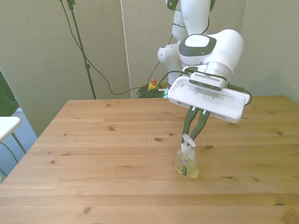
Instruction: Stand the sanitizer
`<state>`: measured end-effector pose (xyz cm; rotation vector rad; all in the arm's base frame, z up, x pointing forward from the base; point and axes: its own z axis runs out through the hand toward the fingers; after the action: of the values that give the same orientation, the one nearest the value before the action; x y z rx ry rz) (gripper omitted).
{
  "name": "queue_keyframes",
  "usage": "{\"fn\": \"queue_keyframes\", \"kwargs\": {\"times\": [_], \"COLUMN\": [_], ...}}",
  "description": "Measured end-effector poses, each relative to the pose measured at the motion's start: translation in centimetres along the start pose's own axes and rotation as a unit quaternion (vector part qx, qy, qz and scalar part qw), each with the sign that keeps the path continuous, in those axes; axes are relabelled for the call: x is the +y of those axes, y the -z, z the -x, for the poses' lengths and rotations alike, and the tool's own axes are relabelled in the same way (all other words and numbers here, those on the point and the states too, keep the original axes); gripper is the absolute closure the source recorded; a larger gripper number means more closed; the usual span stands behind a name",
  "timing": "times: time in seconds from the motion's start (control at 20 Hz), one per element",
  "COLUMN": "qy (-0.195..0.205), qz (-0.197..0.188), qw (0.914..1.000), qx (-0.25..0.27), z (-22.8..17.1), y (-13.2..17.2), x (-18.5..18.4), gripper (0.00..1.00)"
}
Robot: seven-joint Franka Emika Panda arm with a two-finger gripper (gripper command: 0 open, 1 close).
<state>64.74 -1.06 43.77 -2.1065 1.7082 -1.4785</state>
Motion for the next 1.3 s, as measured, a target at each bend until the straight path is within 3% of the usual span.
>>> {"fn": "queue_keyframes", "kwargs": {"times": [1.05, 1.3], "qy": [0.000, 0.000], "qz": [0.004, 0.017], "qw": [1.0000, 0.9997], "qx": [-0.008, -0.016], "z": [0.6, 0.9], "y": [1.2, 1.3], "x": [0.3, 1.9], "gripper": [0.00, 0.00]}}
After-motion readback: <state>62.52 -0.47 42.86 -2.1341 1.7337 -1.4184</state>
